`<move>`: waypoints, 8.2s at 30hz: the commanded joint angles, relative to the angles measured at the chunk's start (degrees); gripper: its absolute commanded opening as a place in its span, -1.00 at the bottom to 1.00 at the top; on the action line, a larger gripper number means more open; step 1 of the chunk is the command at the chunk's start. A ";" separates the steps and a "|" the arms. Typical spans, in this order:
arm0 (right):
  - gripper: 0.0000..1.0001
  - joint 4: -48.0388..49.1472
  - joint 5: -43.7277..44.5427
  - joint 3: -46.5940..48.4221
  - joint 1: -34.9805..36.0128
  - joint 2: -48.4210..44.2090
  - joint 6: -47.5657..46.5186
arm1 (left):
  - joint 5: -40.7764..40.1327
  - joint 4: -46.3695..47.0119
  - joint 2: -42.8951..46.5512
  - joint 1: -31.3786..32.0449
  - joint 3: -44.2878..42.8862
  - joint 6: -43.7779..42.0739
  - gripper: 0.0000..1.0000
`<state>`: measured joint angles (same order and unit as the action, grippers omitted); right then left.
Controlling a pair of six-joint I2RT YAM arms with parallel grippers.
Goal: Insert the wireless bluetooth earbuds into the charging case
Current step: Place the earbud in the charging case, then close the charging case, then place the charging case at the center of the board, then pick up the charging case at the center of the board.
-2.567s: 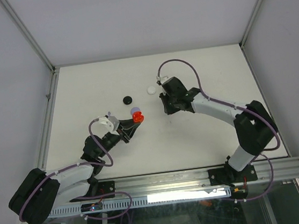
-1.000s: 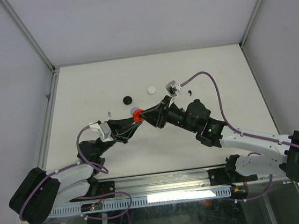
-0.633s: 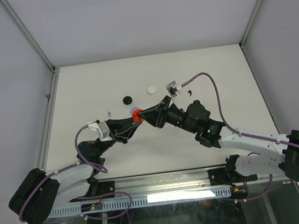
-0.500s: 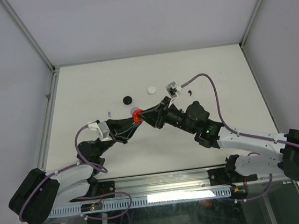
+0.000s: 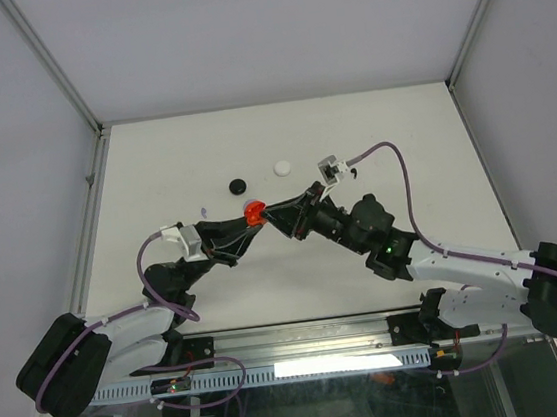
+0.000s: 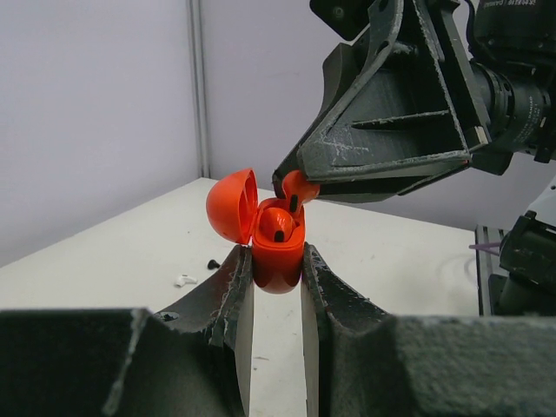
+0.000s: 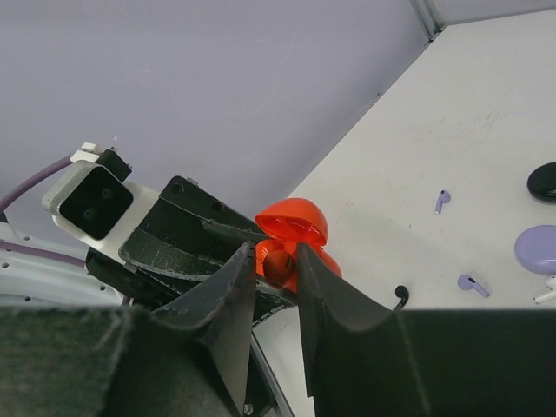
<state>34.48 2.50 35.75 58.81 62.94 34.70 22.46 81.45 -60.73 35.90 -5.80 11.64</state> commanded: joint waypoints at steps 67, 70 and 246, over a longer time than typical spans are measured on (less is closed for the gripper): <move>0.70 -38.63 9.86 8.09 -9.59 -8.84 -17.06 | 7.48 -39.08 -25.25 1.50 -22.86 27.80 -1.00; 0.71 -38.19 16.35 5.19 -9.59 -12.07 -16.71 | 9.49 -39.44 -33.80 2.41 -27.55 31.59 -0.98; -1.00 -29.63 -32.61 9.99 -20.54 0.38 -16.15 | -12.69 -27.34 1.89 14.70 -10.10 -34.67 0.51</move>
<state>-5.54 -31.83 47.70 38.13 67.11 17.04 14.06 46.39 -60.14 50.33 -16.88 -33.06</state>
